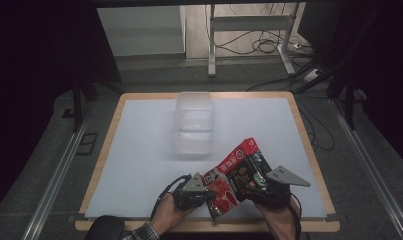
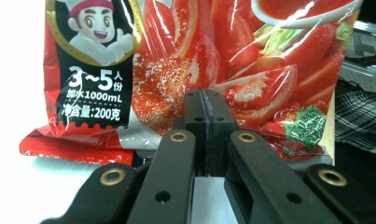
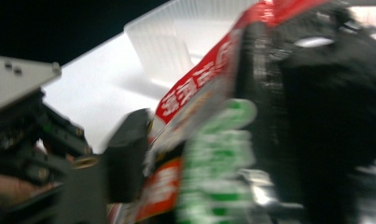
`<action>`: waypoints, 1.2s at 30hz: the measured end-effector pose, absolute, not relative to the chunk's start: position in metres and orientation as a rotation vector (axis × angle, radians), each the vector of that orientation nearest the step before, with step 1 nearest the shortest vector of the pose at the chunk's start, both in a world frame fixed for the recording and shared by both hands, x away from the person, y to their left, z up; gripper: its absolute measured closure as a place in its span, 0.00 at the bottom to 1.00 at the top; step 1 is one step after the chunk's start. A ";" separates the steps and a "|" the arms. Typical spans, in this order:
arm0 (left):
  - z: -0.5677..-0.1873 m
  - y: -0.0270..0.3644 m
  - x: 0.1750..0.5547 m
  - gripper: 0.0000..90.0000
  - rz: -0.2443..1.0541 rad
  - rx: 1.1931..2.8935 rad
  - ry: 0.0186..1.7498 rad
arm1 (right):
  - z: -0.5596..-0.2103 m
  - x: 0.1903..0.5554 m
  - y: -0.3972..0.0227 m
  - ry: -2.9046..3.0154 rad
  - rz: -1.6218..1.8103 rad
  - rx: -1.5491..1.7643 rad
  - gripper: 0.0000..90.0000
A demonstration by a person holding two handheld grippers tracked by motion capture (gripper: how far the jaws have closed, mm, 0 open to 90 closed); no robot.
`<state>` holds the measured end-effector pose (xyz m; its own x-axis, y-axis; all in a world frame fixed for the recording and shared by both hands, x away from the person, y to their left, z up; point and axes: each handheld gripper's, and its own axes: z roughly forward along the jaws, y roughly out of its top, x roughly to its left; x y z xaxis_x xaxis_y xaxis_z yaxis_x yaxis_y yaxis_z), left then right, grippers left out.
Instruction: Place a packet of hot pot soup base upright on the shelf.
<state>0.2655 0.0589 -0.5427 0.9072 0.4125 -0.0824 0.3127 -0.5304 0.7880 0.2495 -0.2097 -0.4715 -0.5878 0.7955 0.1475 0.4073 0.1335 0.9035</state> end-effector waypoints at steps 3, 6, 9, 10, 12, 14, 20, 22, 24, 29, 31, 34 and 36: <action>-0.543 0.059 0.266 1.00 0.142 2.169 0.514 | -0.471 0.251 -0.206 1.989 1.456 1.186 0.59; -0.542 0.061 0.266 1.00 0.128 2.159 0.520 | -0.469 0.251 -0.202 1.941 1.459 1.166 0.73; -0.542 0.061 0.265 0.94 0.148 2.163 0.521 | -0.465 0.254 -0.199 1.921 1.509 1.192 0.80; -0.542 0.061 0.265 0.92 0.148 2.163 0.521 | -0.465 0.254 -0.199 1.921 1.509 1.192 0.80; -0.539 0.061 0.262 0.86 0.177 2.161 0.509 | -0.459 0.259 -0.197 1.920 1.534 1.188 0.84; -0.537 0.060 0.260 0.78 0.183 2.153 0.507 | -0.455 0.261 -0.195 1.918 1.549 1.179 0.85; -0.535 0.059 0.255 0.61 0.181 2.143 0.503 | -0.446 0.265 -0.192 1.926 1.557 1.141 0.85; -0.535 0.059 0.255 0.57 0.179 2.141 0.503 | -0.443 0.265 -0.192 1.926 1.561 1.132 0.85; -0.533 0.061 0.255 0.53 0.171 2.128 0.510 | -0.440 0.266 -0.191 1.933 1.558 1.119 0.85; -0.532 0.064 0.255 0.46 0.153 2.106 0.522 | -0.432 0.265 -0.190 1.940 1.531 1.072 0.85; -0.531 0.065 0.255 0.44 0.156 2.114 0.517 | -0.429 0.265 -0.190 1.938 1.526 1.060 0.85; -0.531 0.066 0.254 0.40 0.160 2.113 0.518 | -0.425 0.267 -0.192 1.938 1.528 1.057 0.85; -0.531 0.067 0.254 0.39 0.158 2.113 0.517 | -0.423 0.268 -0.194 1.936 1.529 1.054 0.85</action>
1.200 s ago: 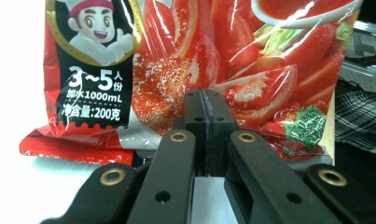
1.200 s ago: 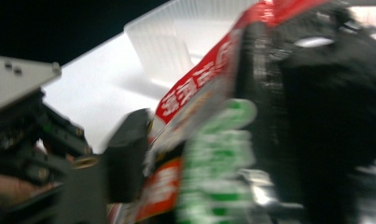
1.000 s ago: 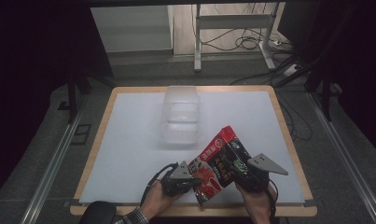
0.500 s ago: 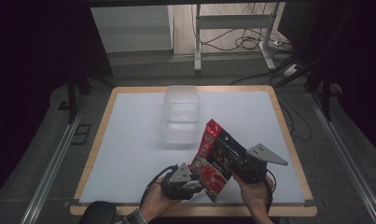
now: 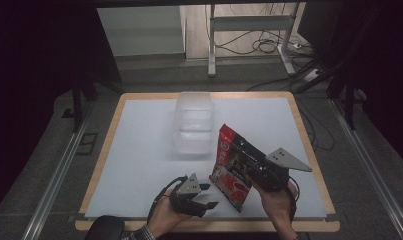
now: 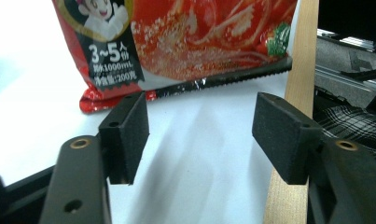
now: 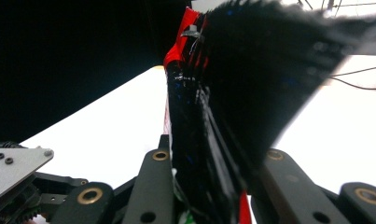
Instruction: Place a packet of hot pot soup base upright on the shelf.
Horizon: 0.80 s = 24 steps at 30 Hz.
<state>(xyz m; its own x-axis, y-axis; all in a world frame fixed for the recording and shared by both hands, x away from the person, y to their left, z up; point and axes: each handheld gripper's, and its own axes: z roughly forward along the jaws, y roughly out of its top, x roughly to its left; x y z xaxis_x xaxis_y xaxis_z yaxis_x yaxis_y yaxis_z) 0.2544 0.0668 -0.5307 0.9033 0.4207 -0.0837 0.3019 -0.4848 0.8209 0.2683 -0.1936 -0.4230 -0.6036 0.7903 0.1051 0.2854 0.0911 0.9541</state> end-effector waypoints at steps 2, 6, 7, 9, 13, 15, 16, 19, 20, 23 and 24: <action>-0.530 0.068 0.254 0.36 0.157 2.115 0.519 | -0.421 0.269 -0.195 1.934 1.529 1.056 0.85; -0.529 0.070 0.254 0.31 0.156 2.113 0.525 | -0.416 0.272 -0.198 1.925 1.525 1.054 0.85; -0.529 0.070 0.254 0.30 0.156 2.113 0.525 | -0.416 0.272 -0.198 1.925 1.525 1.054 0.85; -0.528 0.072 0.253 0.27 0.154 2.106 0.536 | -0.412 0.274 -0.201 1.920 1.521 1.053 0.85; -0.527 0.075 0.254 0.23 0.160 2.094 0.553 | -0.407 0.277 -0.205 1.906 1.523 1.051 0.85; -0.527 0.077 0.254 0.23 0.164 2.093 0.555 | -0.405 0.279 -0.206 1.905 1.522 1.048 0.85; -0.527 0.077 0.254 0.22 0.171 2.096 0.557 | -0.404 0.280 -0.207 1.902 1.524 1.048 0.85; -0.527 0.078 0.253 0.21 0.183 2.104 0.557 | -0.400 0.284 -0.209 1.912 1.522 1.038 0.85; -0.527 0.078 0.253 0.21 0.184 2.105 0.558 | -0.399 0.285 -0.210 1.911 1.527 1.039 0.85; -0.527 0.078 0.252 0.18 0.188 2.110 0.563 | -0.395 0.290 -0.211 1.916 1.530 1.036 0.85; -0.527 0.079 0.252 0.17 0.196 2.121 0.562 | -0.394 0.292 -0.212 1.917 1.532 1.034 0.85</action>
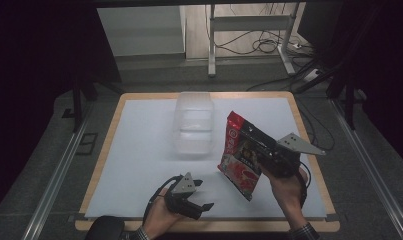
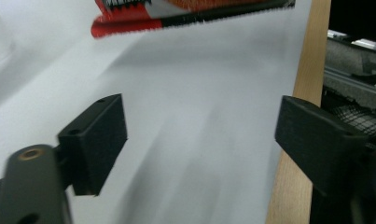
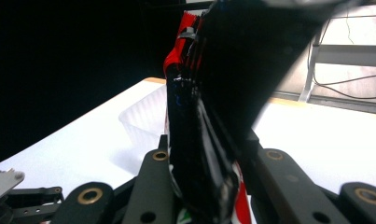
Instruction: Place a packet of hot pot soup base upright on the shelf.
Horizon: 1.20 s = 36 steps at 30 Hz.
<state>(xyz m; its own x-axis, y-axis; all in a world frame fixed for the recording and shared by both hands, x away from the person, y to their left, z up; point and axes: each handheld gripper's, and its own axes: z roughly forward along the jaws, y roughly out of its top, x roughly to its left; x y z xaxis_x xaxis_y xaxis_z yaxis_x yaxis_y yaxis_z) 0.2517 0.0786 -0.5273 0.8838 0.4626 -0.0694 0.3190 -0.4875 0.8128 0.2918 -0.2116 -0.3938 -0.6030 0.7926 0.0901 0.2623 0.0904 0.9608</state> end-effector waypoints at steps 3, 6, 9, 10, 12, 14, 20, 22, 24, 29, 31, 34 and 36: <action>-0.528 0.079 0.252 0.14 0.194 2.137 0.566 | -0.390 0.295 -0.212 1.913 1.522 1.027 0.85; -0.529 0.079 0.252 0.12 0.204 2.148 0.570 | -0.388 0.298 -0.213 1.906 1.521 1.018 0.85; -0.528 0.080 0.251 0.11 0.215 2.155 0.571 | -0.383 0.303 -0.214 1.889 1.525 1.011 0.85; -0.528 0.080 0.251 0.10 0.215 2.155 0.571 | -0.381 0.304 -0.215 1.888 1.525 1.012 0.85; -0.528 0.081 0.250 0.09 0.219 2.157 0.576 | -0.379 0.307 -0.216 1.884 1.531 1.009 0.85; -0.528 0.083 0.249 0.08 0.227 2.159 0.584 | -0.378 0.309 -0.216 1.879 1.536 1.011 0.85; -0.528 0.089 0.247 0.07 0.247 2.168 0.606 | -0.373 0.321 -0.215 1.875 1.546 1.002 0.85; -0.527 0.091 0.246 0.06 0.249 2.164 0.613 | -0.371 0.325 -0.213 1.869 1.553 0.996 0.85; -0.527 0.093 0.245 0.06 0.250 2.162 0.616 | -0.369 0.329 -0.212 1.865 1.556 0.989 0.85; -0.527 0.097 0.243 0.06 0.257 2.167 0.625 | -0.362 0.339 -0.210 1.858 1.583 0.979 0.85; -0.527 0.098 0.242 0.06 0.258 2.170 0.626 | -0.360 0.344 -0.208 1.859 1.592 0.977 0.85; -0.526 0.100 0.240 0.05 0.262 2.172 0.630 | -0.357 0.351 -0.204 1.862 1.598 0.973 0.85; -0.526 0.100 0.239 0.05 0.263 2.174 0.631 | -0.355 0.355 -0.202 1.866 1.593 0.974 0.85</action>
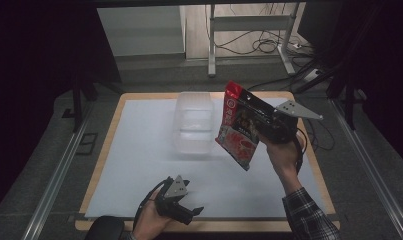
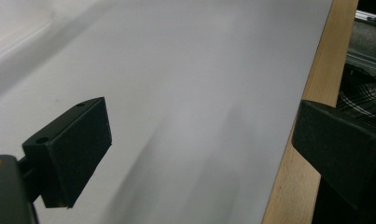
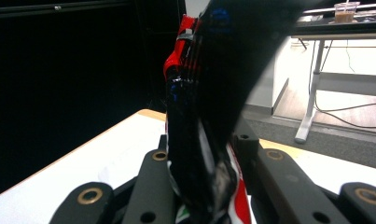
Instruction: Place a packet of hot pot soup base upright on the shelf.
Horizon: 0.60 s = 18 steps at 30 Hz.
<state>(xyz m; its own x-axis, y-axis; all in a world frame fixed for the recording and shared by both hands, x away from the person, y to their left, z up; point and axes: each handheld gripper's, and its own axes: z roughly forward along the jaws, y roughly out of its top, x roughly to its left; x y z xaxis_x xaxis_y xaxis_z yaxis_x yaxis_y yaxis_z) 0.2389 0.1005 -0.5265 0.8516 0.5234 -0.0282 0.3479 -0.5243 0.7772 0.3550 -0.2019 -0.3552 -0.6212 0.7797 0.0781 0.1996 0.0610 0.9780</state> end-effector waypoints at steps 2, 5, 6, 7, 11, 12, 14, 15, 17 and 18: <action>-0.527 0.101 0.238 0.05 0.262 2.178 0.631 | -0.354 0.360 -0.199 1.871 1.592 0.973 0.85; -0.527 0.102 0.237 0.04 0.264 2.181 0.629 | -0.354 0.366 -0.196 1.870 1.592 0.970 0.85; -0.527 0.102 0.237 0.04 0.264 2.181 0.629 | -0.354 0.366 -0.196 1.870 1.592 0.970 0.85; -0.527 0.102 0.237 0.04 0.264 2.182 0.629 | -0.353 0.371 -0.194 1.870 1.599 0.967 0.85; -0.527 0.101 0.237 0.03 0.265 2.182 0.631 | -0.353 0.375 -0.192 1.866 1.613 0.957 0.85; -0.527 0.102 0.237 0.03 0.265 2.183 0.630 | -0.353 0.377 -0.190 1.864 1.619 0.946 0.85; -0.527 0.101 0.237 0.03 0.263 2.182 0.632 | -0.352 0.381 -0.187 1.858 1.628 0.928 0.85; -0.527 0.102 0.237 0.03 0.265 2.182 0.631 | -0.351 0.383 -0.185 1.856 1.630 0.920 0.85; -0.527 0.102 0.237 0.03 0.267 2.182 0.632 | -0.350 0.386 -0.183 1.850 1.636 0.916 0.85; -0.528 0.102 0.237 0.03 0.265 2.178 0.637 | -0.349 0.388 -0.182 1.848 1.641 0.910 0.85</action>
